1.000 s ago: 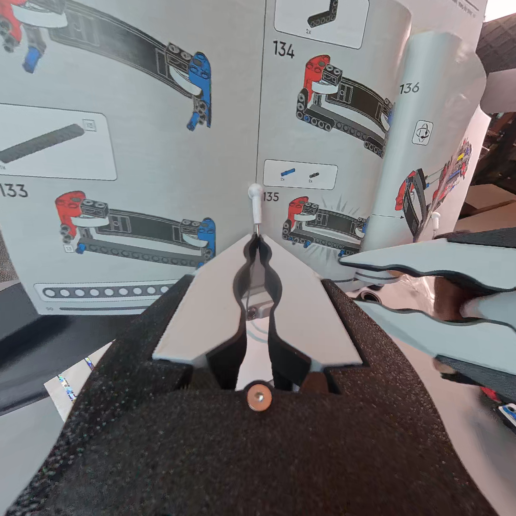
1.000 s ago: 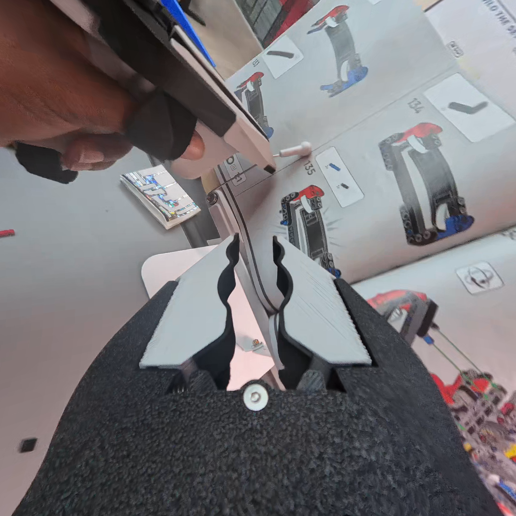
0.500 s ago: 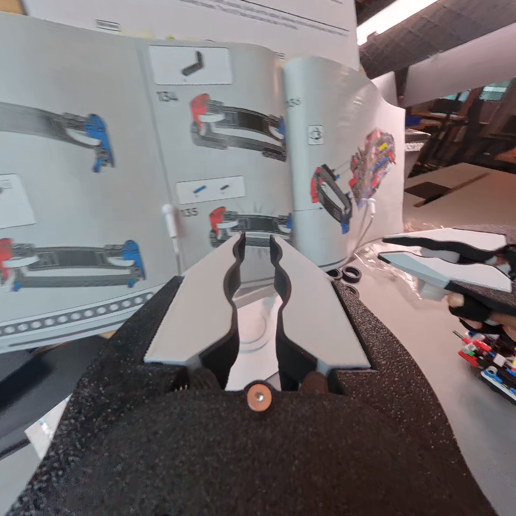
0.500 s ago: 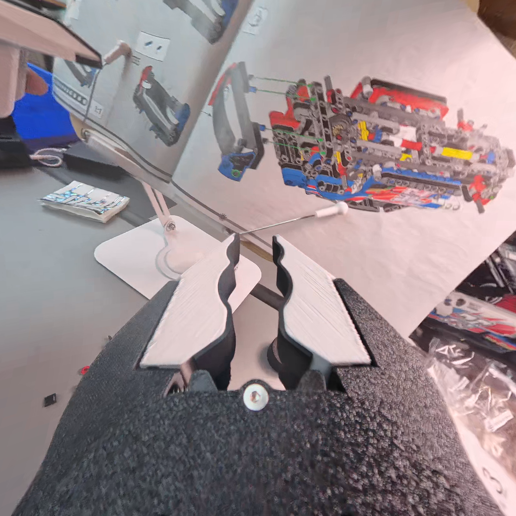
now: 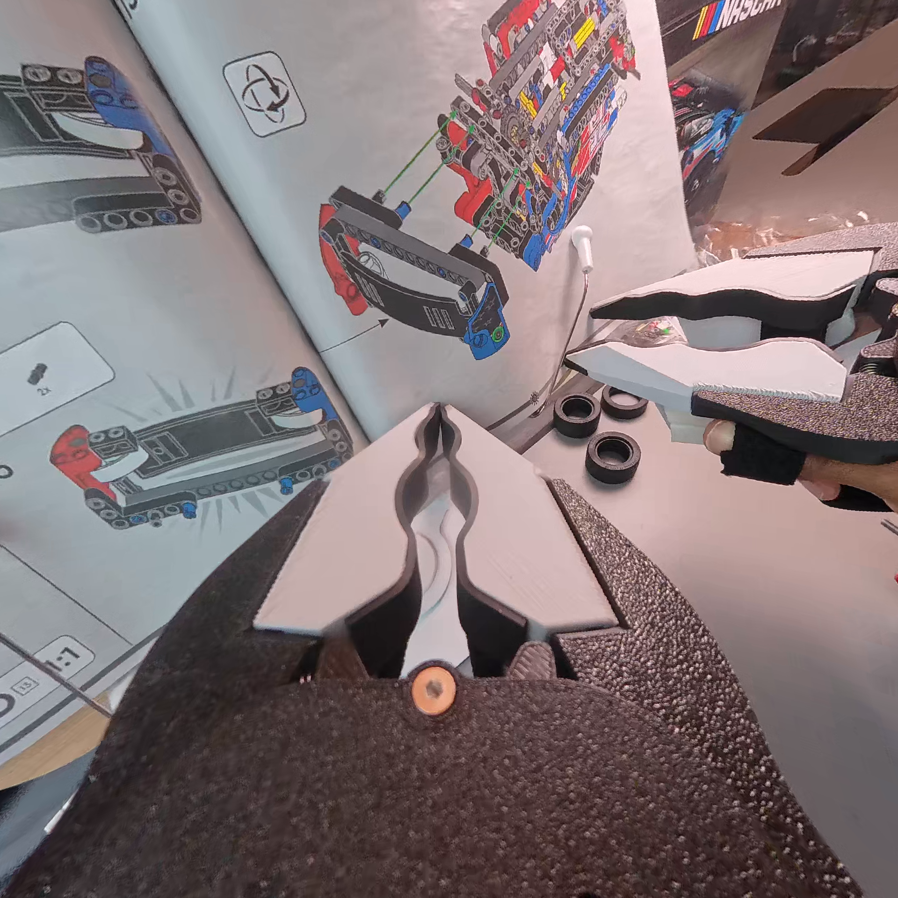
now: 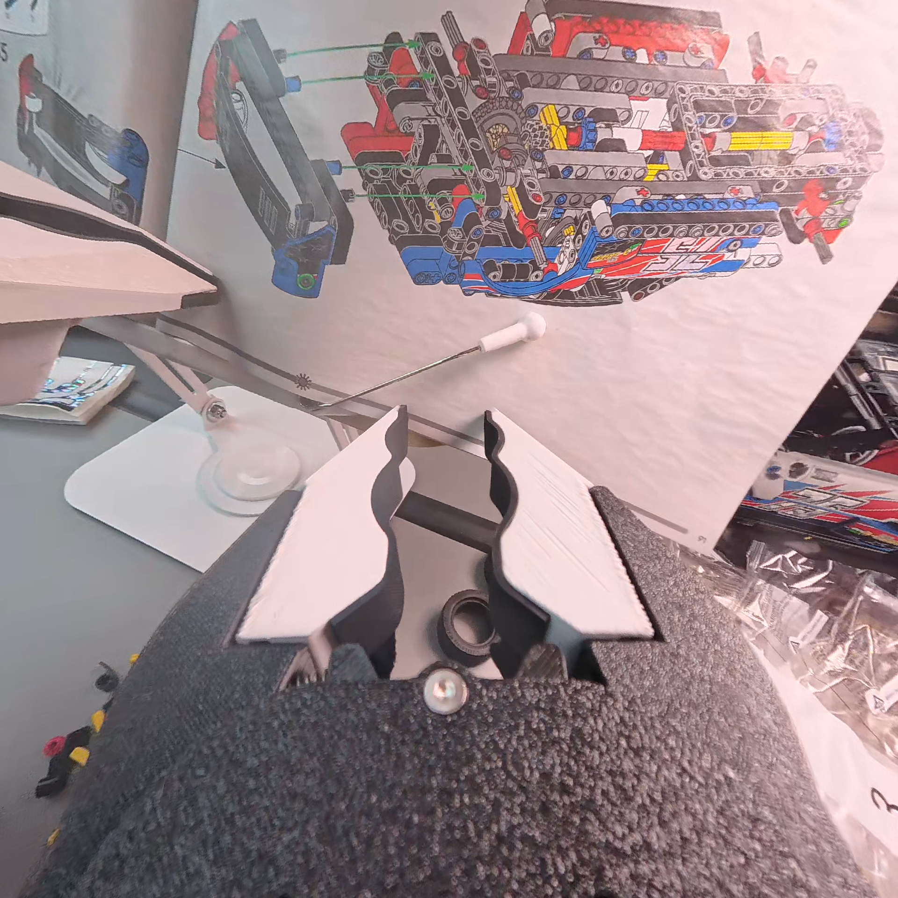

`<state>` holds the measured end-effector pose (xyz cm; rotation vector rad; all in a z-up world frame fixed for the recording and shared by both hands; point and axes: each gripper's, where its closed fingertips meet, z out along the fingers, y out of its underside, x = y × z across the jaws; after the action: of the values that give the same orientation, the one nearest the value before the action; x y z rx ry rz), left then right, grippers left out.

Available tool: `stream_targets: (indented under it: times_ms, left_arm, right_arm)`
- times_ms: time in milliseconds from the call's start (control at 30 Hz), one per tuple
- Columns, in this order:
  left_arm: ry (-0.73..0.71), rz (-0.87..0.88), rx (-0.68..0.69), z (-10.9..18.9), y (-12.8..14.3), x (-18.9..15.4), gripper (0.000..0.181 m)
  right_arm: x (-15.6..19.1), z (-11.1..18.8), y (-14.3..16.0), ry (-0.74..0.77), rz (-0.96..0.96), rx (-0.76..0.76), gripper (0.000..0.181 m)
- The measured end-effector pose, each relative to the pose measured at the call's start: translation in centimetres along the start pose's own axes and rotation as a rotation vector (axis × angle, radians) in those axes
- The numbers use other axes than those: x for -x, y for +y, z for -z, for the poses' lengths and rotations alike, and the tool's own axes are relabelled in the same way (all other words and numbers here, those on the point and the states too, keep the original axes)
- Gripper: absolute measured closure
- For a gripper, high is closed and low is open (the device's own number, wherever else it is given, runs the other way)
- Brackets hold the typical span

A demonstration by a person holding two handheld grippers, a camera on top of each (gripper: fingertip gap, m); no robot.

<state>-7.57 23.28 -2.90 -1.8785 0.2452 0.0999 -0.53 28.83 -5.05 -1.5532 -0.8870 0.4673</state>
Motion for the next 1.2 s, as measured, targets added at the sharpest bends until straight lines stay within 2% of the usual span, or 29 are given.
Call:
stream_targets:
  times_ms: [100,200,367,467,567,667,800,900,1067,1200]
  left_arm:
    - [-0.045,-0.024,-0.001,-0.1,-0.1,-0.1,0.181]
    - [-0.013,0.042,-0.025,-0.1,-0.1,-0.2,0.181]
    - [0.065,0.028,-0.073,0.8,-0.2,-0.9,0.176]
    - [0.157,0.054,-0.151,3.3,-0.4,-2.5,0.167]
    - [0.232,0.101,-0.236,7.3,0.5,-4.0,0.156]
    - [0.264,0.103,-0.262,11.6,3.0,-5.0,0.148]
    - [0.342,0.137,-0.194,17.2,7.6,-6.5,0.141]
    - [0.377,0.184,-0.119,20.2,11.1,-7.2,0.141]
    - [0.336,0.196,-0.09,21.8,15.1,-7.3,0.141]
    - [0.375,0.238,-0.072,21.8,16.0,-8.5,0.14]
  right_arm:
    - [-0.3,0.3,0.0,0.031,-0.001,0.027,0.149]
    - [0.6,2.0,-0.7,-0.016,-0.055,0.035,0.151]
    - [1.6,8.8,-3.8,-0.142,-0.105,-0.085,0.151]
    - [1.4,13.0,-3.7,-0.22,-0.066,-0.116,0.151]
    - [0.7,16.9,-1.0,-0.27,0.045,-0.082,0.15]
    - [-1.1,20.5,4.6,-0.301,0.191,0.062,0.151]
    - [-2.9,25.7,13.3,-0.41,0.342,0.345,0.147]
    - [-4.0,28.5,16.4,-0.421,0.389,0.476,0.141]
    - [-4.6,28.3,17.9,-0.313,0.663,0.536,0.131]
    - [-3.6,26.4,18.2,-0.223,0.818,0.554,0.146]
